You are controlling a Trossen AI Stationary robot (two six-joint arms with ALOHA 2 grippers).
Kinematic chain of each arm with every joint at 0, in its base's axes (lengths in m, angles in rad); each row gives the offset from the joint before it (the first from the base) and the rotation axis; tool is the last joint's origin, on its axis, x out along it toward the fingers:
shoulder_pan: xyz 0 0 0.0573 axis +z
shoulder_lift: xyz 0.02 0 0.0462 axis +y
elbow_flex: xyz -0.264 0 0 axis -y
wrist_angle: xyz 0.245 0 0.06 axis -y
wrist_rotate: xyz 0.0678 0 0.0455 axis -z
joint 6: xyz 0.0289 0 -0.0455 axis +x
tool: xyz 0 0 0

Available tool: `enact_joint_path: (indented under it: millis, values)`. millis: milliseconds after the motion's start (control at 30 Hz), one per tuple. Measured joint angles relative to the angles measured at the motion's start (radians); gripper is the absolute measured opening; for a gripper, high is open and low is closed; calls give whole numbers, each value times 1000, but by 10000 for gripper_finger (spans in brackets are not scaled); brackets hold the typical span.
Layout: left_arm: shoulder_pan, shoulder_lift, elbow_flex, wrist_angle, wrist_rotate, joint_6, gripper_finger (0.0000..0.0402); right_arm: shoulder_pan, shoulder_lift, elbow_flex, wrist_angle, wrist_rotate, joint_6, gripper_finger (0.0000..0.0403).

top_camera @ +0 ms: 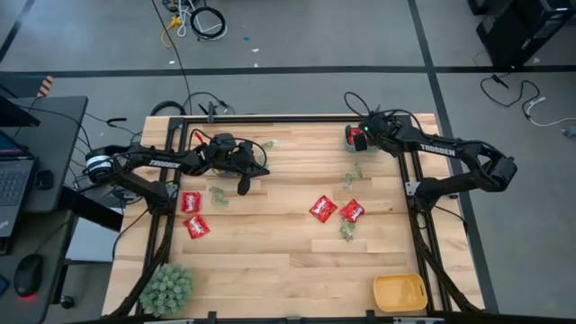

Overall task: Sort candy
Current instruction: Put the red candy into the blue bin

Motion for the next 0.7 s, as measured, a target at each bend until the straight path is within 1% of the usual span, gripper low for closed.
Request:
enact_joint_path:
  millis: [133,200,233,300,367,433,467,533,700]
  values:
    - [0,0,0,0,0,0,3,0,0,95,-102,0,-56,150]
    - [0,0,0,-2,0,0,3,0,-1,136,-151,-6,-82,161]
    - [0,0,0,-5,0,0,3,1,-1,144,-155,-34,-96,159]
    - [0,0,0,-5,0,0,3,4,-1,142,-138,-134,-122,136]
    - [0,0,0,-5,0,0,3,15,-1,121,-89,-217,-142,91]
    - [0,0,0,-5,0,0,3,28,-1,93,-14,-256,-172,32]
    - [0,0,0,-4,0,0,3,32,-1,81,22,-271,-188,17]
    - [0,0,0,-4,0,0,3,34,3,64,61,-297,-186,13]
    - [0,0,0,-4,-1,2,3,23,80,57,75,-271,-171,2]
